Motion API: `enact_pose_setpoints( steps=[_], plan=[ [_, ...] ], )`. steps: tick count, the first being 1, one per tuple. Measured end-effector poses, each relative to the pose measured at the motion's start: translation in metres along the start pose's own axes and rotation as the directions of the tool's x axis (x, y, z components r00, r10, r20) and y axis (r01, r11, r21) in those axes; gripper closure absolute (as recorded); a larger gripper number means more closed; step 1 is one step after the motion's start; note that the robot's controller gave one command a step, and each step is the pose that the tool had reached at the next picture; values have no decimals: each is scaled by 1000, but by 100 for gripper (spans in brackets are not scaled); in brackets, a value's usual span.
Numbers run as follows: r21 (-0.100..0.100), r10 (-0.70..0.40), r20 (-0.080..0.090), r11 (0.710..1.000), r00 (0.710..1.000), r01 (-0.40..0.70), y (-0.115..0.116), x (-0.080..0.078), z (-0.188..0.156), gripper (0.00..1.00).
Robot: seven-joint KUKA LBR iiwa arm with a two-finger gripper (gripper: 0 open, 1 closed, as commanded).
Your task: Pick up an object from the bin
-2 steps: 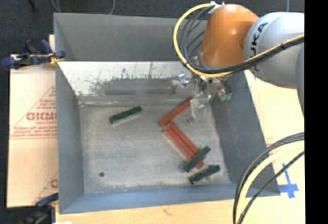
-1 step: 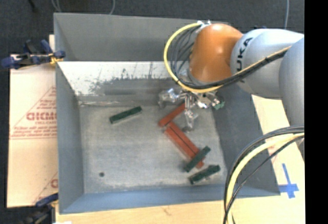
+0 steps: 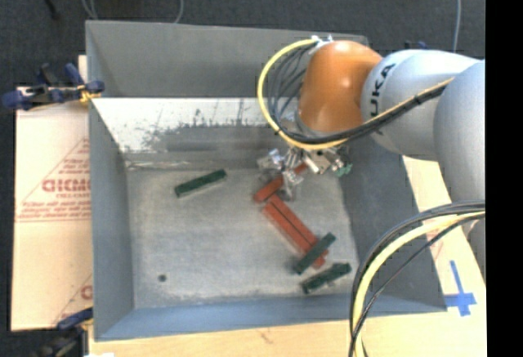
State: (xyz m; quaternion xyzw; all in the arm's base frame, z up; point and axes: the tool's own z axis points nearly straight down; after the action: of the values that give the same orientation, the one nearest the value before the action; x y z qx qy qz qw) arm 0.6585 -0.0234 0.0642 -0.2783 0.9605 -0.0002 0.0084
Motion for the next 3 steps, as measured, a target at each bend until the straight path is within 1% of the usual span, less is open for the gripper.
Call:
enact_pose_setpoints(
  steps=[1,2,3],
  plan=[
    [-2,28,-7,1000,1000,-28,0,2,-8,100],
    [0,2,-9,1000,1000,-2,-2,-2,-28,100],
    [-1,27,-8,1000,1000,-27,-2,0,-62,100]
  ],
)
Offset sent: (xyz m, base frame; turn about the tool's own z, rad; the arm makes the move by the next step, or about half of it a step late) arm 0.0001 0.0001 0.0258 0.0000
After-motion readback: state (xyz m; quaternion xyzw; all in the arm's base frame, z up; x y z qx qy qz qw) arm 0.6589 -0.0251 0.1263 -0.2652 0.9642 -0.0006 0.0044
